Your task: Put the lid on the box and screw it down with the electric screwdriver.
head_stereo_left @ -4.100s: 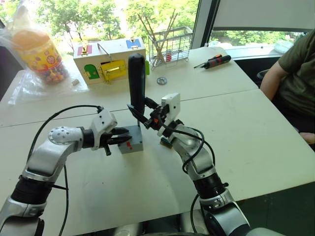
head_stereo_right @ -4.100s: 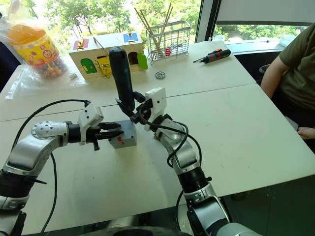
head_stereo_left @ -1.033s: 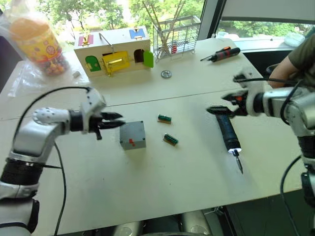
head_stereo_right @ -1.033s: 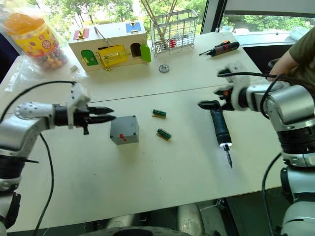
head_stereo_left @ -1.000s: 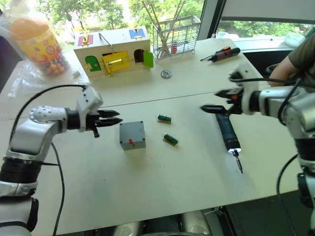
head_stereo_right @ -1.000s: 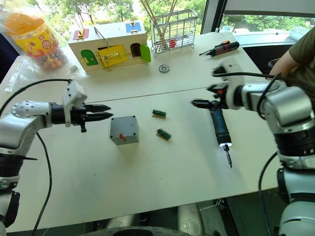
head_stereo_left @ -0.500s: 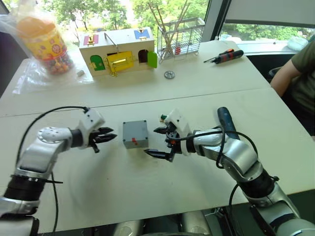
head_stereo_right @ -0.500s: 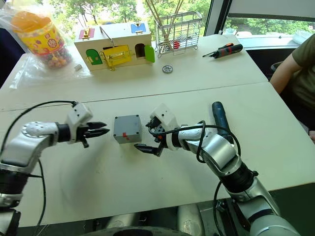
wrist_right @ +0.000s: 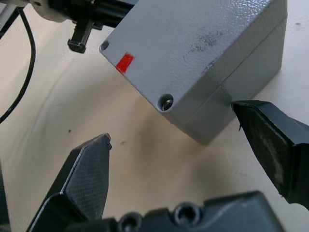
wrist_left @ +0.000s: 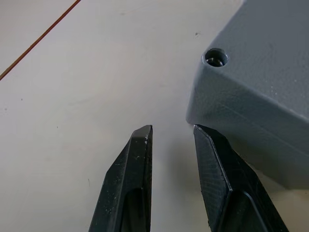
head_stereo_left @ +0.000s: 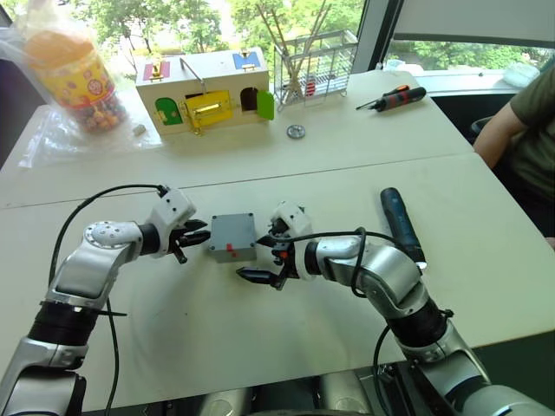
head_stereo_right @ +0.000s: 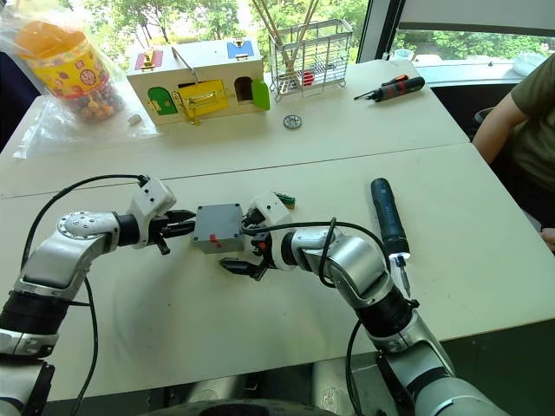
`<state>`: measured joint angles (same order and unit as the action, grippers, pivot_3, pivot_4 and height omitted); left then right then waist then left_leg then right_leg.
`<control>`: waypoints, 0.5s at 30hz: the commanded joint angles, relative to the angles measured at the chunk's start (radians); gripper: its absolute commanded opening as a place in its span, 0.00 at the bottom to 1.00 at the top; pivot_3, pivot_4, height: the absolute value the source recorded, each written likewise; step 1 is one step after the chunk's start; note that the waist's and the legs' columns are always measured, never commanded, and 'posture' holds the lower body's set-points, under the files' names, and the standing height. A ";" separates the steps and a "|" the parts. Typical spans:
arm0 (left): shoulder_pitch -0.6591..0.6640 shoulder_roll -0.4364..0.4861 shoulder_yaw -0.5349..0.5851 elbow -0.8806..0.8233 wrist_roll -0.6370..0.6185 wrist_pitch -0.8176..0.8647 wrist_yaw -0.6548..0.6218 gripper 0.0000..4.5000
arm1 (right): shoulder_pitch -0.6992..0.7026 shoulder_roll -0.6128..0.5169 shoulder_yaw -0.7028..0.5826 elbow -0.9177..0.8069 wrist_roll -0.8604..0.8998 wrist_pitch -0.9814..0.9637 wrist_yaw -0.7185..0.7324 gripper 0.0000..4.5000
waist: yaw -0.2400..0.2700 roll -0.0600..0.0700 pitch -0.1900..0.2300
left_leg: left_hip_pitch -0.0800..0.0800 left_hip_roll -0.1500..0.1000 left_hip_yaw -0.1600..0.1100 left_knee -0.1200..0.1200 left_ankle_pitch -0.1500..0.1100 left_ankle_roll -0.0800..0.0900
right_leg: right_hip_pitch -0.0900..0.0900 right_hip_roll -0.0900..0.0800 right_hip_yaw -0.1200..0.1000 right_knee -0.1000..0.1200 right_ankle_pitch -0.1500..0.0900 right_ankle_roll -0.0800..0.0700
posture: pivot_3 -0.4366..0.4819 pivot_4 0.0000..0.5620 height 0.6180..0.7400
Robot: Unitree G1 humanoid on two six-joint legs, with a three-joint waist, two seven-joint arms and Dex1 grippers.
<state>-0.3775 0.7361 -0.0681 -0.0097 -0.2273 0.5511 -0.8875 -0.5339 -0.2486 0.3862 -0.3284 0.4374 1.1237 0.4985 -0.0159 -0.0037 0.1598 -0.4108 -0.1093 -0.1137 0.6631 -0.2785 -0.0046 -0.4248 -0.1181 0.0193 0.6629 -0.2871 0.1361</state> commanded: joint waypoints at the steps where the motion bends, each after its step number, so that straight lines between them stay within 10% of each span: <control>1: -0.055 -0.012 -0.016 0.029 0.016 -0.042 -0.013 0.30 | 0.010 0.052 -0.041 -0.055 0.065 0.058 -0.003 0.99 | 0.001 0.000 0.000 | 0.000 0.000 0.000 0.000 0.000 0.000 | 0.000 0.000 0.000 0.000 0.000 0.000 | 0.48 0.27 1.00; 10: -0.152 -0.056 -0.080 0.157 0.064 -0.131 -0.067 0.30 | 0.016 0.064 -0.109 -0.118 0.126 0.192 -0.027 0.99 | -0.002 0.000 0.000 | 0.000 0.000 0.000 0.000 0.000 0.000 | 0.000 0.000 0.000 0.001 0.000 0.000 | 0.48 0.27 1.00; 15: -0.150 -0.001 -0.052 0.193 0.089 -0.160 -0.082 0.30 | -0.037 -0.150 -0.055 -0.134 0.037 -0.028 0.099 0.99 | -0.001 0.000 0.000 | 0.000 -0.001 0.000 0.001 0.000 0.000 | 0.000 0.000 -0.001 0.001 0.000 0.000 | 0.48 0.27 1.00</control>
<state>-0.5206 0.6960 -0.1565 0.1886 -0.1479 0.4099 -0.9608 -0.5371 -0.3611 0.3284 -0.4296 0.5119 1.2115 0.5406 -0.0173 -0.0039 0.1597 -0.4108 -0.1102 -0.1131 0.6639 -0.2784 -0.0047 -0.4249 -0.1186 0.0187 0.6635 -0.2871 0.1362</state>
